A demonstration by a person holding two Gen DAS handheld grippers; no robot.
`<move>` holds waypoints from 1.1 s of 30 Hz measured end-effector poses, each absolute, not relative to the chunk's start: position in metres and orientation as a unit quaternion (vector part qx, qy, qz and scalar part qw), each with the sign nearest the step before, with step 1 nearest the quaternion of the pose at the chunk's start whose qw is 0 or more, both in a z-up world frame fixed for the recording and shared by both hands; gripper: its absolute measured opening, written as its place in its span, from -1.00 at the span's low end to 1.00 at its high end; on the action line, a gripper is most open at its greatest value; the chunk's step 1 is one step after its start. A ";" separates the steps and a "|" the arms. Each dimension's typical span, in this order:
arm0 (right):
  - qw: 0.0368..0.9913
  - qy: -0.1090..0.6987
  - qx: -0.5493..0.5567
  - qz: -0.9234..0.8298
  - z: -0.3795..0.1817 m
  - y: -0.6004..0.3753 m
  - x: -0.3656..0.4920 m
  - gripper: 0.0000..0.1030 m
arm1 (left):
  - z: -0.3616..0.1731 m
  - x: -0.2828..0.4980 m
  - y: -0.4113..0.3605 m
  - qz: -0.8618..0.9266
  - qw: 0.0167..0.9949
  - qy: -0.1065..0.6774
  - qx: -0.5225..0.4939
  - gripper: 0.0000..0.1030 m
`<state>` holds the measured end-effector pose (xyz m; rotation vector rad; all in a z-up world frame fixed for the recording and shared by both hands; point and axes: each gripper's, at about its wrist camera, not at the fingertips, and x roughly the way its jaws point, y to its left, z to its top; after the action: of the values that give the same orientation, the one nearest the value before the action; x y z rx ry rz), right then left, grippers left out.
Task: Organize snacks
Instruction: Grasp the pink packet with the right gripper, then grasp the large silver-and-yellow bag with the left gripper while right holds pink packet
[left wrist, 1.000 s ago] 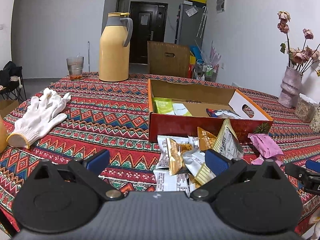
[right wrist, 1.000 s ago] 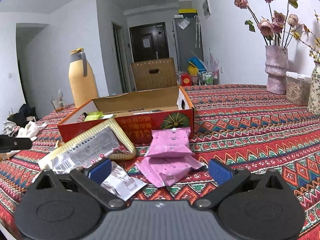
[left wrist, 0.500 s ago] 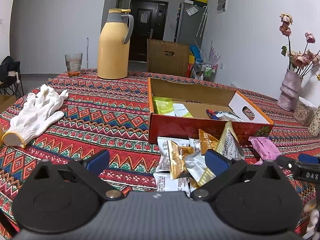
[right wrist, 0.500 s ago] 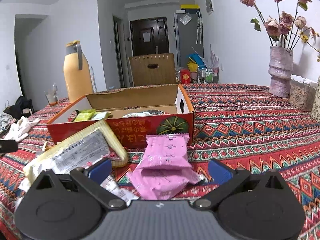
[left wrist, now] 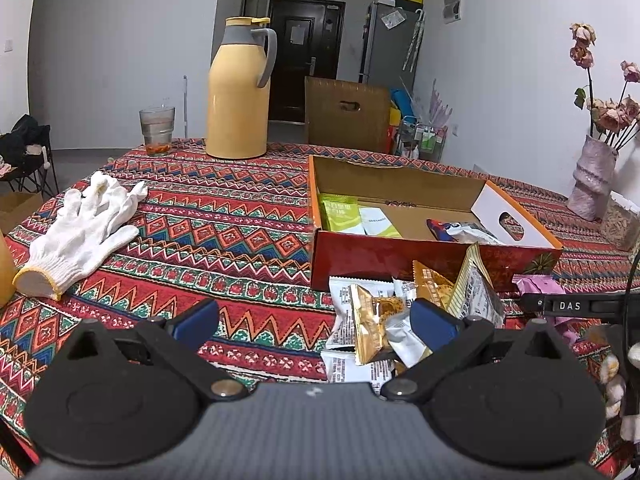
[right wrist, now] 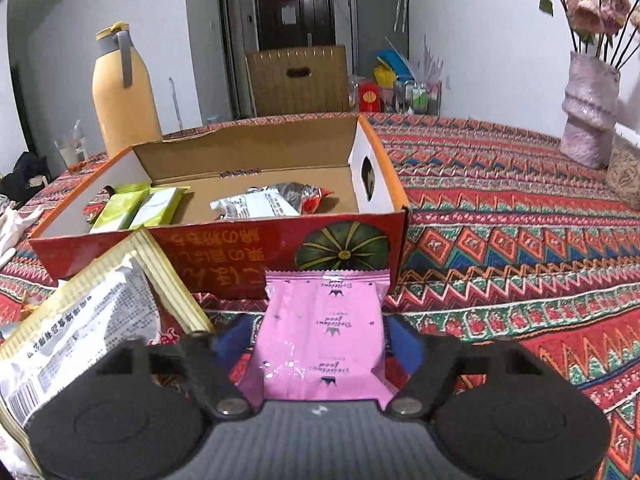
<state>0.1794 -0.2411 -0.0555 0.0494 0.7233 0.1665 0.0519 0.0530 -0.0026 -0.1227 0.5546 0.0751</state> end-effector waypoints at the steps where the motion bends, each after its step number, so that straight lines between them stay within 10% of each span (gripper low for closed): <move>1: 0.932 0.353 0.026 0.082 -0.055 -0.242 0.180 0.19 | -0.003 0.053 0.052 0.037 0.959 0.275 -0.060 1.00; 33: 0.958 0.229 0.147 0.085 -0.058 -0.297 0.084 0.19 | -0.034 0.106 -0.093 -0.033 0.929 0.325 0.172 1.00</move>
<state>0.0841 -0.2966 -0.0583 0.2990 0.4645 0.1722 0.1064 -0.0931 -0.0338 0.3529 0.6659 -0.0674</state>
